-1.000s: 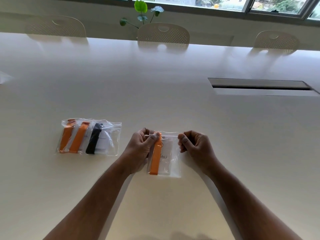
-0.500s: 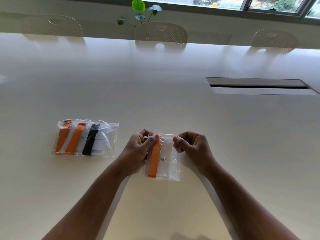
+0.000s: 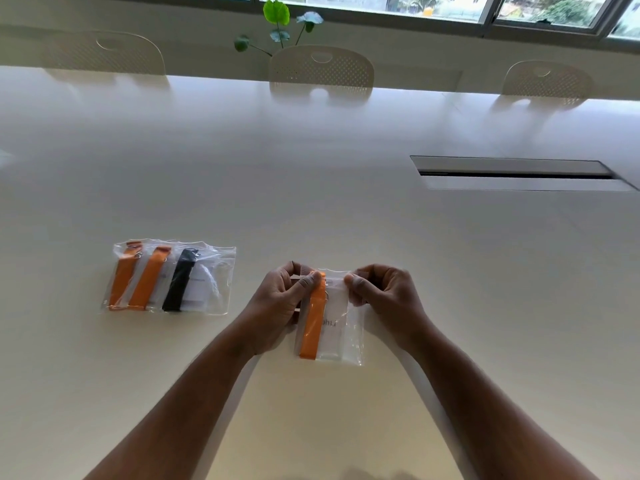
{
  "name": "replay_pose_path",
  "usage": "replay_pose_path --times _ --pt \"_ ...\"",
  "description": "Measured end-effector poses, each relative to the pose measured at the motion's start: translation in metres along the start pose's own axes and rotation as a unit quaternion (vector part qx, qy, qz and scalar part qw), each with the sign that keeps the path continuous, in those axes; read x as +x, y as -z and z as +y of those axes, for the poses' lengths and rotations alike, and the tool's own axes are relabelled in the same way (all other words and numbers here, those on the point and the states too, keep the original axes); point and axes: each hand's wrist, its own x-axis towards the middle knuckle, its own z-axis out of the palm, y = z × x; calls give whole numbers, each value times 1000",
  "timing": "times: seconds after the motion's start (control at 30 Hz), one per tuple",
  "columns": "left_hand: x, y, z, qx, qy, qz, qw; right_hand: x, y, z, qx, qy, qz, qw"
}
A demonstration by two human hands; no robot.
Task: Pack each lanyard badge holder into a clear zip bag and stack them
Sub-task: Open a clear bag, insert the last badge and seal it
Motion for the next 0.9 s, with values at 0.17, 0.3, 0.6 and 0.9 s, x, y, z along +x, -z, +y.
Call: replay_pose_path --times 0.17,0.3,0.6,0.9 --pt "-2 -1 3 24 9 -5 1000 2 3 1 24 -6 -4 1000" --pt "-3 -2 3 13 2 17 1000 3 2 4 27 0 -7 1000" --pt "-3 -5 2 20 -7 2 1000 2 -3 7 -3 7 13 1000" --pt "-3 10 8 26 -25 30 999 2 4 2 51 -22 13 998"
